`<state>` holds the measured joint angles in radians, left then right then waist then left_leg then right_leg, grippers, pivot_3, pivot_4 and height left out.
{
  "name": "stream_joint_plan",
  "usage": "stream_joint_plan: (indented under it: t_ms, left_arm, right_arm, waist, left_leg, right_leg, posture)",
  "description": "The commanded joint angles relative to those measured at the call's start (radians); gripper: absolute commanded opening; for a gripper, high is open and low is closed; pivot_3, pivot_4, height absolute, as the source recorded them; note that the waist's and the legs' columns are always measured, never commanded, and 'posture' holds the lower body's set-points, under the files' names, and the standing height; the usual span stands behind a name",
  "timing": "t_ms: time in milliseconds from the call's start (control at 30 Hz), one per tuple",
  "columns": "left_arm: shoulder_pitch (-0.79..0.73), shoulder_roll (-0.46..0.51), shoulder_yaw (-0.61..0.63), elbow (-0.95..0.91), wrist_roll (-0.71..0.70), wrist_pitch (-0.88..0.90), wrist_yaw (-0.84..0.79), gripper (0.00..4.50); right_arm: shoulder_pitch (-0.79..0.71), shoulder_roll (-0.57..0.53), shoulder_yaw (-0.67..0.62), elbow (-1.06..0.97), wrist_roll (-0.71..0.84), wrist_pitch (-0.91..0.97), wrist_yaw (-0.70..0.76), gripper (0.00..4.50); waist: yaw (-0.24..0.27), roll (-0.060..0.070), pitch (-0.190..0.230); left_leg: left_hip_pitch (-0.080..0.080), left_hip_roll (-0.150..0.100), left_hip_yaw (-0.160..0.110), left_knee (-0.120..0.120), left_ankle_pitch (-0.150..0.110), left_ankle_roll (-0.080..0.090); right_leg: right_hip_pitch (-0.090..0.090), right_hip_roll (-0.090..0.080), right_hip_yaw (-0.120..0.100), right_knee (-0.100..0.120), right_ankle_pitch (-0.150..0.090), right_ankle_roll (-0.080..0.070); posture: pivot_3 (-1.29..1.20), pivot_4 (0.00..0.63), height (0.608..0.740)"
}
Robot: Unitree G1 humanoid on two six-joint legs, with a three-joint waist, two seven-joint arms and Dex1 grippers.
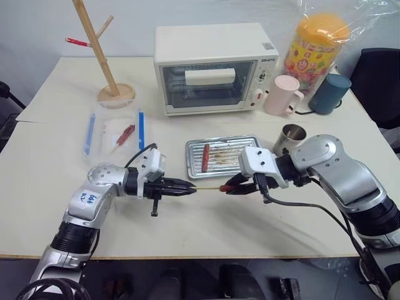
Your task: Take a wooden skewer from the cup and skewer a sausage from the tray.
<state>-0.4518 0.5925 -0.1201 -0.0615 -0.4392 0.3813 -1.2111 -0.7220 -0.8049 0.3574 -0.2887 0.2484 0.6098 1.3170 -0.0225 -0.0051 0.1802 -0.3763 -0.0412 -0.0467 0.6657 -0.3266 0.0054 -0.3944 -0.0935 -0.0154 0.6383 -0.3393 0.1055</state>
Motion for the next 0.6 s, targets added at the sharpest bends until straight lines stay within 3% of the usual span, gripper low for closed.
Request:
stream_joint_plan:
  t_ms: [33, 600]
  left_arm:
    - [-0.022, -0.021, -0.011, -0.015, 0.003, 0.005, 0.019, 0.00]
    - [-0.009, -0.088, -0.001, -0.016, -0.002, 0.011, 0.068, 0.00]
  right_arm:
    - [-0.029, 0.017, 0.006, -0.037, 0.005, -0.019, 0.010, 0.76]
    - [-0.049, 0.042, 0.000, -0.035, 0.025, 0.010, 0.026, 0.76]
  waist:
    - [0.000, 0.000, 0.000]
    - [0.000, 0.000, 0.000]
  left_leg:
    - [0.000, 0.000, 0.000, 0.000, 0.000, 0.000]
    - [0.000, 0.000, 0.000, 0.001, 0.000, 0.000]
  right_leg:
    - [0.000, 0.000, 0.000, 0.000, 0.000, 0.000]
    - [0.000, 0.000, 0.000, 0.003, 0.000, 0.000]
  posture:
    - [0.00, 0.150, 0.740]
    - [0.00, 0.150, 0.740]
